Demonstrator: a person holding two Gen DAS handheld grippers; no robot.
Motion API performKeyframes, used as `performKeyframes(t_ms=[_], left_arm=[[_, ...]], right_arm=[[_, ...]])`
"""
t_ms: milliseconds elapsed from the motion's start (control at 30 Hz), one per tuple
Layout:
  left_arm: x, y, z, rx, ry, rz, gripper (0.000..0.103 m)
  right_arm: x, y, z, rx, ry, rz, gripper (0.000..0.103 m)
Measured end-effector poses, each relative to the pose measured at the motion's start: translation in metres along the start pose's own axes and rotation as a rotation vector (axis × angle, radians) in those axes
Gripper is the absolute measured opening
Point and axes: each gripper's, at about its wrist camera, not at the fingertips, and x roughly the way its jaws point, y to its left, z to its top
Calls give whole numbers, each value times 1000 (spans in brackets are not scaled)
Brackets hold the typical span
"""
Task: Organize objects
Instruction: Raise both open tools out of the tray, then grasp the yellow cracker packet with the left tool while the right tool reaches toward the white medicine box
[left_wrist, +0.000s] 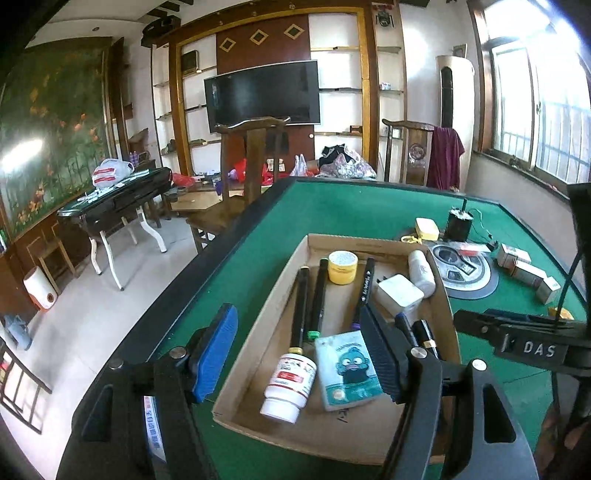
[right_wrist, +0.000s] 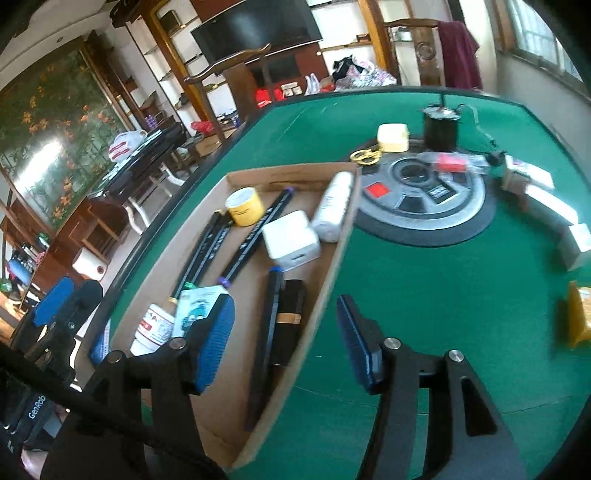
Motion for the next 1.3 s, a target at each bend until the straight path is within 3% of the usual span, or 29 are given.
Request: performKeyframes(t_ms=[733,833,967,1000,1033,1100,1300], left_arm=[[-1,-92,0,181,85,-31,63],[-1,-100,1,163,107,-122,63],[-10,-107,9,97,93,-311,63],[-12,-110,12,85,83,-343,63],[-13,-113,15,79,72,-369,63],[-11,-123,21,95,72,-403,63],[2,-165,33,147,165,-457,63]], right_arm=[[-53,-108,5,121,-97,-95,60],[-63,-130,10,147,-114,-124,60],[-81,-169,26,215,-162,-214,60],[-86,-178,30,227,-180,-235,61],[-92,-187,36,237,-210,-257,72],[-100,-201,45,253,-251,-283,86],[-105,-260,57,436,-297,-264,86]])
